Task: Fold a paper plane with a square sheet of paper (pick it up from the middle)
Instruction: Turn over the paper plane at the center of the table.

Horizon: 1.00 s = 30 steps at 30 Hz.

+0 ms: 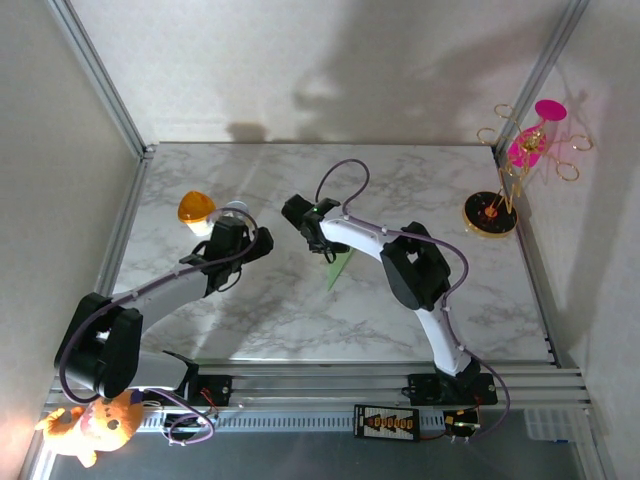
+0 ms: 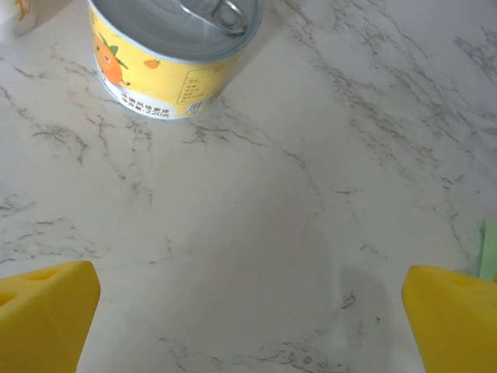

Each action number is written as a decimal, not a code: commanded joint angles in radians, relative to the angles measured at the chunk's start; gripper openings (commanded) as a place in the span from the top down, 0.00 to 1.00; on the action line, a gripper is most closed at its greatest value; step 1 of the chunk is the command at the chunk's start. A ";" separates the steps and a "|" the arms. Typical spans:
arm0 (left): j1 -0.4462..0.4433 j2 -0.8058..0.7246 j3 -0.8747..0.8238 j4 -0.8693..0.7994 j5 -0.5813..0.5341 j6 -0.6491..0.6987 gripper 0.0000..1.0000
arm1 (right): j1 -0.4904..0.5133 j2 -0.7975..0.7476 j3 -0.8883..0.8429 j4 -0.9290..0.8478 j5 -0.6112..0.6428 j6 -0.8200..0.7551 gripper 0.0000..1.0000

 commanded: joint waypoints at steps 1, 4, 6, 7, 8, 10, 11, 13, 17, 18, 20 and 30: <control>0.013 -0.020 -0.014 0.021 0.018 0.007 0.01 | 0.001 0.037 0.054 -0.088 0.067 0.059 0.55; 0.018 -0.016 -0.019 0.023 0.024 0.007 0.01 | 0.002 0.059 0.073 -0.113 0.084 0.063 0.58; 0.018 -0.010 -0.019 0.027 0.031 0.006 0.01 | 0.002 0.066 0.079 -0.123 0.091 0.063 0.60; 0.019 -0.008 -0.019 0.027 0.034 0.005 0.01 | 0.001 0.066 0.079 -0.123 0.092 0.062 0.61; 0.021 -0.003 -0.018 0.027 0.037 0.003 0.01 | 0.003 0.064 0.081 -0.124 0.093 0.060 0.62; 0.021 0.002 -0.016 0.028 0.041 0.001 0.01 | 0.002 0.061 0.082 -0.125 0.095 0.060 0.65; 0.021 0.005 -0.015 0.028 0.044 0.001 0.01 | 0.002 0.060 0.084 -0.126 0.097 0.058 0.66; 0.022 0.008 -0.013 0.029 0.045 0.001 0.01 | 0.002 0.059 0.087 -0.126 0.098 0.056 0.67; 0.023 0.009 -0.011 0.027 0.047 -0.002 0.01 | 0.003 0.058 0.092 -0.136 0.105 0.058 0.76; 0.024 0.008 -0.011 0.027 0.047 -0.003 0.01 | 0.001 0.054 0.092 -0.140 0.109 0.061 0.78; 0.024 0.006 -0.011 0.026 0.047 -0.006 0.01 | 0.003 0.045 0.092 -0.142 0.118 0.065 0.85; 0.127 -0.034 -0.074 0.092 0.188 -0.104 0.01 | 0.002 -0.087 0.068 0.051 0.050 -0.058 0.95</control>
